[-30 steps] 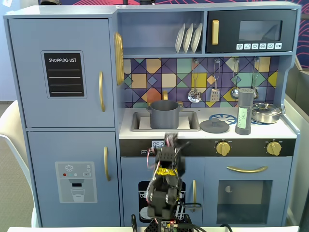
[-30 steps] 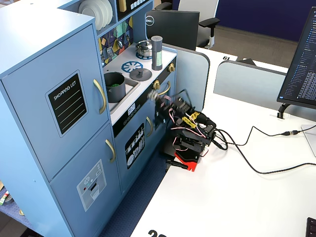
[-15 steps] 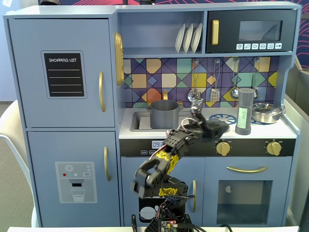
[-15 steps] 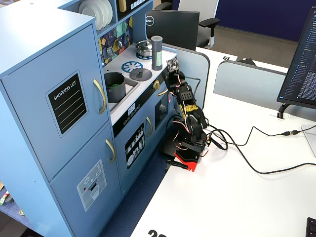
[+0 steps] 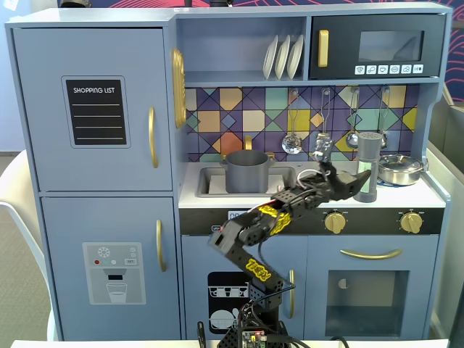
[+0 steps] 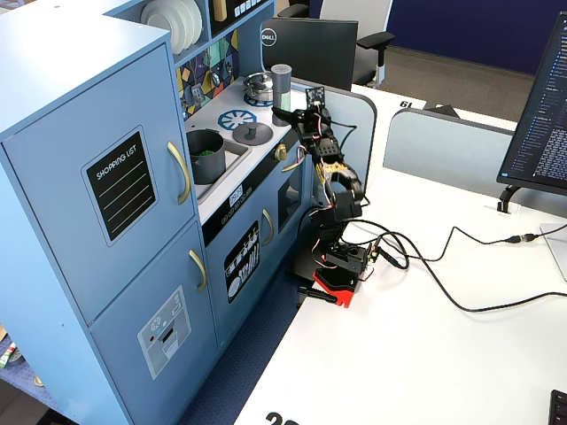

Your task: Put salt in the gray recipient

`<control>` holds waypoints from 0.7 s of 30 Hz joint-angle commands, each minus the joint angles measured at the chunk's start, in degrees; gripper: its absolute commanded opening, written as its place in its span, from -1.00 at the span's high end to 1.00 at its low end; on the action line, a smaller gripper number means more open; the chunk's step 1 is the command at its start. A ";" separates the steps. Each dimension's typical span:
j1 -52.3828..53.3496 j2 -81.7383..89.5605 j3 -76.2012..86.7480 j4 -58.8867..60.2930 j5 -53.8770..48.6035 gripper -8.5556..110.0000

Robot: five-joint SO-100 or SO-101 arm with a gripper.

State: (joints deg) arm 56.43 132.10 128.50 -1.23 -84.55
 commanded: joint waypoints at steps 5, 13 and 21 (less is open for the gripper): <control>-1.49 -15.47 -15.91 -3.34 0.44 -0.11; -3.43 -29.18 -29.00 -4.31 -0.09 -0.06; -4.66 -39.99 -40.25 -4.39 -1.49 0.05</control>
State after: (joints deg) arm 52.73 94.22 96.33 -3.96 -84.90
